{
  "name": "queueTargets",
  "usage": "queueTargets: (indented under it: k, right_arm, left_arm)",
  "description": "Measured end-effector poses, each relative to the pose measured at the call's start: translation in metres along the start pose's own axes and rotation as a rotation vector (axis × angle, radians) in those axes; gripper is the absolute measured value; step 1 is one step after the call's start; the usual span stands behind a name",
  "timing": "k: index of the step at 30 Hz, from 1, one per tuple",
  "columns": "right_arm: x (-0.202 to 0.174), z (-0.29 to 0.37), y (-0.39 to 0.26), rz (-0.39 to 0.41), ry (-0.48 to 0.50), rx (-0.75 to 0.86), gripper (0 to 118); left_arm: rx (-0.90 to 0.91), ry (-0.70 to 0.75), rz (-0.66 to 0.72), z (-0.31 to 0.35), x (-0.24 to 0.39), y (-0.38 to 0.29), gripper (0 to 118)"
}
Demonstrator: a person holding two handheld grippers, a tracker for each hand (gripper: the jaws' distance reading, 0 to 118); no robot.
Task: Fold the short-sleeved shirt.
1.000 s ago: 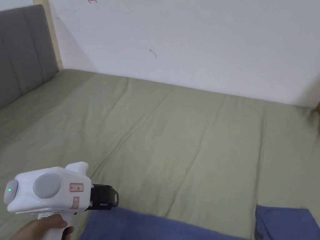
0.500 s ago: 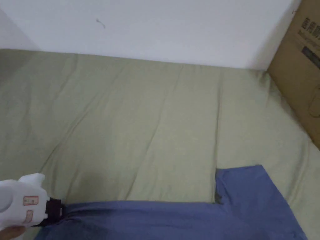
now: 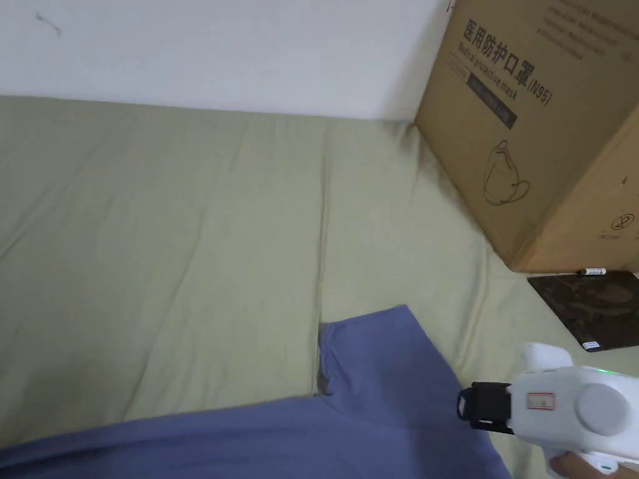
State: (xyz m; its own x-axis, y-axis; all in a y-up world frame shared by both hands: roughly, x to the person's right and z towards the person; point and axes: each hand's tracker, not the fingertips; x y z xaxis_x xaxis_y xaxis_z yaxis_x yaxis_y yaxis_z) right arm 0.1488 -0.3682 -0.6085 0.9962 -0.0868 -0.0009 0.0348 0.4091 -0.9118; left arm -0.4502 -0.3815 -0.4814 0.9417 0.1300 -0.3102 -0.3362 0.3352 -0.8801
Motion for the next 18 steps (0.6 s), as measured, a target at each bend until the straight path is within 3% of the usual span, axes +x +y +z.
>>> queueTargets:
  k: [2, 4, 5, 6, 9, 13, 18]
  right_arm:
    - [-0.005, -0.021, 0.006, 0.043, -0.009, -0.041, 67]
    - [-0.016, -0.035, 0.009, 0.112, -0.066, -0.13, 52]
    - [-0.021, -0.034, 0.009, 0.157, -0.078, -0.124, 21]
    - [-0.025, -0.029, 0.01, 0.192, -0.093, -0.108, 0]
    - [-0.028, -0.001, 0.014, 0.178, 0.003, -0.097, 0]
    - [-0.029, 0.04, 0.004, 0.187, 0.014, -0.029, 0]
    - [-0.009, 0.123, -0.038, 0.144, 0.09, 0.093, 0]
  left_arm:
    - [-0.003, -0.006, 0.026, 0.001, 0.0, -0.001, 6]
    - [-0.003, -0.005, 0.02, 0.006, 0.007, -0.003, 6]
    - [-0.001, -0.002, 0.015, 0.007, 0.01, -0.004, 5]
    - [0.001, 0.0, 0.015, 0.008, 0.013, -0.005, 5]
    - [0.031, -0.03, 0.052, 0.023, 0.012, -0.01, 5]
    - [0.1, -0.202, 0.267, 0.056, -0.034, -0.013, 5]
    - [0.187, -0.301, 0.271, 0.135, -0.059, -0.046, 5]
